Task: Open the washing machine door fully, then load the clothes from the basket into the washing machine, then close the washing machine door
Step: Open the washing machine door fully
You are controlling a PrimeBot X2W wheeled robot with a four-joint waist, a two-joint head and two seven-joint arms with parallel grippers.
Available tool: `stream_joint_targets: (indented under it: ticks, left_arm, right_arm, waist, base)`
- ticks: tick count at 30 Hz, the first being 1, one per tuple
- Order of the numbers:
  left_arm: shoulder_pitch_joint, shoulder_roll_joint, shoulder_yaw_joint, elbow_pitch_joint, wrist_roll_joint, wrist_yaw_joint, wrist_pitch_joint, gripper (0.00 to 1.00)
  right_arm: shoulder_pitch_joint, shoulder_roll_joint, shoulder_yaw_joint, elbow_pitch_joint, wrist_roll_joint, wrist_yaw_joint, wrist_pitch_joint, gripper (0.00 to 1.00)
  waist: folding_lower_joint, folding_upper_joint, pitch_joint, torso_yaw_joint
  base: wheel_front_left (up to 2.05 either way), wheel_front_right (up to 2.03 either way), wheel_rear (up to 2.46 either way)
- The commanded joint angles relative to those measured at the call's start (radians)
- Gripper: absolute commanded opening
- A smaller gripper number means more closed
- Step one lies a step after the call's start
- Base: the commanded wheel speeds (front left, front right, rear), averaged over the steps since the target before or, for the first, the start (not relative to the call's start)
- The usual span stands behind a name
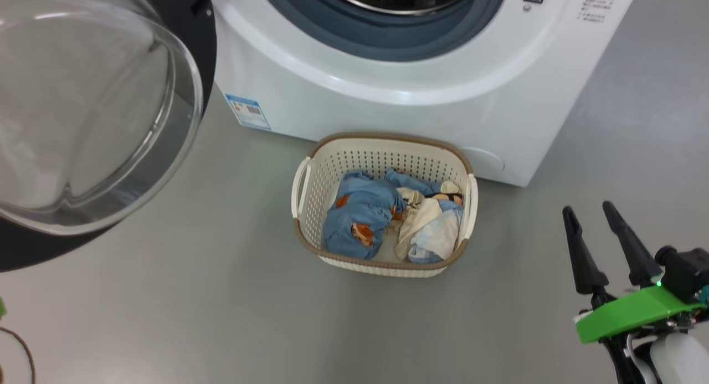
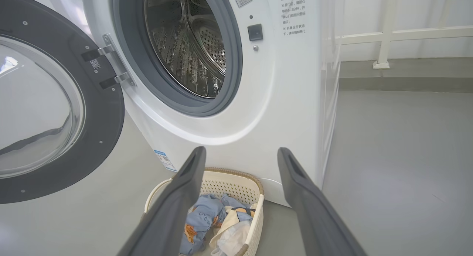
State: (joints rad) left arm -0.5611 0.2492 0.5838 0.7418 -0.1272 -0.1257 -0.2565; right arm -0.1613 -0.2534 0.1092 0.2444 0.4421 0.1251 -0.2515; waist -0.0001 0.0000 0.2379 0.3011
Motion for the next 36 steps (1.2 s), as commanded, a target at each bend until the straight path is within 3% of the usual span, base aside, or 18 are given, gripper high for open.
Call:
stream_joint_targets:
  ticks: [1,5,8,11,12,17,18,21,28,36]
  left_arm:
    - [0.031,0.047,0.009,-0.042,-0.011,-0.004,-0.005,0.0]
    - [0.105,0.029,-0.057,-0.094,-0.06,-0.005,-0.005,0.02]
    - [0.159,0.021,-0.101,-0.139,-0.102,-0.005,-0.005,0.17]
    - [0.212,0.01,-0.138,-0.185,-0.137,-0.005,-0.005,0.23]
    - [0.246,0.0,-0.152,-0.216,-0.156,-0.005,-0.005,0.31]
    - [0.332,-0.035,-0.172,-0.297,-0.175,-0.005,-0.005,0.44]
    - [0.348,-0.044,-0.176,-0.313,-0.175,-0.005,-0.005,0.54]
    - [0.396,-0.062,-0.189,-0.365,-0.143,-0.005,-0.005,0.98]
    - [0.467,-0.118,-0.23,-0.463,-0.123,-0.005,-0.005,1.0]
    - [0.506,-0.112,-0.332,-0.507,-0.17,-0.005,-0.005,1.0]
  right_arm:
    - [0.028,-0.007,0.023,-0.015,0.009,0.006,-0.01,1.0]
    - [0.055,0.002,0.022,-0.012,0.015,0.006,-0.01,1.0]
    - [0.073,0.006,0.019,-0.012,0.018,0.006,-0.01,1.0]
    - [0.086,0.011,0.015,-0.016,0.02,0.006,-0.01,1.0]
    - [0.094,0.016,0.013,-0.017,0.021,0.006,-0.01,1.0]
    - [0.112,0.029,0.007,-0.021,0.024,0.006,-0.01,1.0]
    - [0.114,0.031,0.006,-0.022,0.024,0.006,-0.01,1.0]
    - [0.12,0.034,0.007,-0.022,0.027,0.006,-0.01,1.0]
    - [0.128,0.037,0.001,-0.022,0.027,0.006,-0.01,1.0]
    - [0.122,0.042,-0.004,-0.028,0.025,0.006,-0.01,1.0]
  waist:
    - [0.0001,0.0,-0.056,0.0]
    - [0.0001,0.0,-0.102,-0.001]
    - [0.0001,0.0,-0.129,-0.001]
    - [0.0001,0.0,-0.149,-0.005]
    - [0.0001,0.0,-0.16,-0.012]
    - [0.0001,0.0,-0.183,-0.038]
    - [0.0001,0.0,-0.186,-0.045]
    - [0.0001,0.0,-0.191,-0.068]
    - [0.0001,0.0,-0.197,-0.13]
    - [0.0001,0.0,-0.186,-0.214]
  base:
    - [0.0,0.0,0.0]
    - [0.0,0.0,0.0]
    - [0.0,0.0,0.0]
    - [0.0,0.0,0.0]
    - [0.0,0.0,0.0]
    - [0.0,0.0,0.0]
    - [0.0,0.0,0.0]
    - [0.0,0.0,0.0]
    - [0.0,0.0,0.0]
    - [0.0,0.0,0.0]
